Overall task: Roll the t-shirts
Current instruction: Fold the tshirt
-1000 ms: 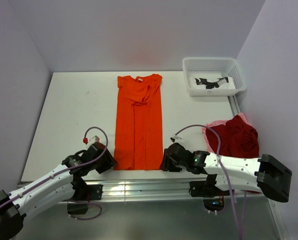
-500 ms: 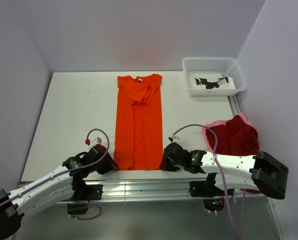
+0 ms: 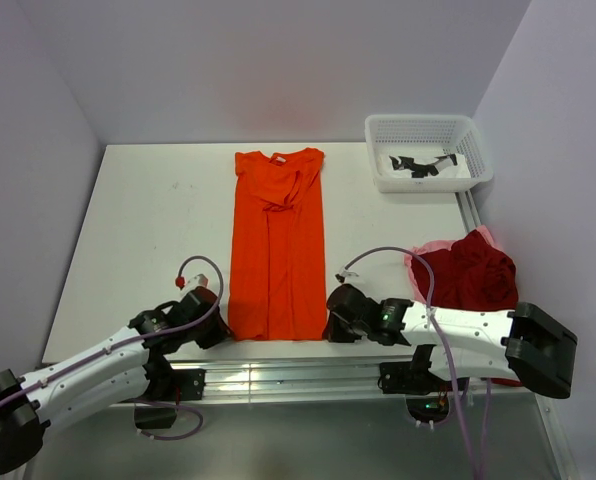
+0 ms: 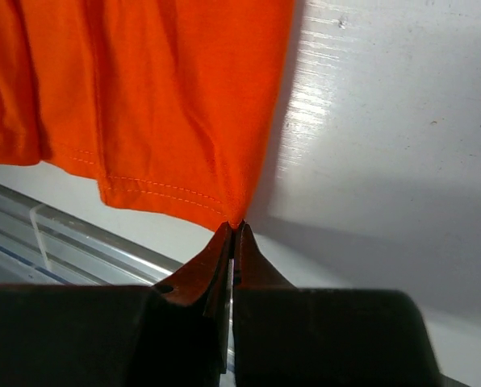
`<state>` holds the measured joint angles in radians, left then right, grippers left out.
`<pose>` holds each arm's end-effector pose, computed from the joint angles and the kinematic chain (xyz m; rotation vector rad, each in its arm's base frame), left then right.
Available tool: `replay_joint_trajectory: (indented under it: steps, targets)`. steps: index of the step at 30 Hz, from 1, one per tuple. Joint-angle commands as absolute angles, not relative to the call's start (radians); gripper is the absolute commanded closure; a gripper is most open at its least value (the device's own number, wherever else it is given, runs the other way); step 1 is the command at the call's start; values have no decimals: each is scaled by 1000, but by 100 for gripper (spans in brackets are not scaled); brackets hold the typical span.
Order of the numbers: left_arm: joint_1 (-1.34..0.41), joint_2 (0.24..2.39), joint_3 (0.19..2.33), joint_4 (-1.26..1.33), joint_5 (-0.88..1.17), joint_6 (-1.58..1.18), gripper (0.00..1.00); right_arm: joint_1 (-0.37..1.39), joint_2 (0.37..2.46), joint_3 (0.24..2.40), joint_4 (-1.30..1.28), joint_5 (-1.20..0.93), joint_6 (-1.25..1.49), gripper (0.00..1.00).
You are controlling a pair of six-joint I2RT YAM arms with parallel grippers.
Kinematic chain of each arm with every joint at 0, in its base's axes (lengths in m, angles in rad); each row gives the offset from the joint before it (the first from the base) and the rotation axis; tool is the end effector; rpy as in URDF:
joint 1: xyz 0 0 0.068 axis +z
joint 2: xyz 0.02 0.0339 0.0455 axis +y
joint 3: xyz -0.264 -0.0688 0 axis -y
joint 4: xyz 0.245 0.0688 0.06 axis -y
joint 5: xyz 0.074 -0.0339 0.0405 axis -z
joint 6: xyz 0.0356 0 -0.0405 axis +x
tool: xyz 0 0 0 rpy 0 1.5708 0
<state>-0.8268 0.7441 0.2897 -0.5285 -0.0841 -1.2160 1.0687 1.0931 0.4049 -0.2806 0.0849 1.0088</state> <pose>0.0922 -0.0958 0.1476 -0.5546 2.6367 -0.6364 0.0931 0.1633 0.1485 -0.0451 2.6885 0.6613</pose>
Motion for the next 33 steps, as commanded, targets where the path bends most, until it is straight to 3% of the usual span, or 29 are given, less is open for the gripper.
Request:
replay_joint_trajectory:
  steps: [1, 19, 33]
  targets:
    - [-833, 753, 369, -519, -49, -1195, 100, 1075, 1055, 469, -334, 89, 976, 100]
    - [-824, 879, 584, -597, -115, -1140, 100, 994, 1084, 649, -417, 77, 842, 100]
    - [-646, 968, 644, -523, -71, -1014, 100, 842, 1158, 748, -423, 9, 710, 100]
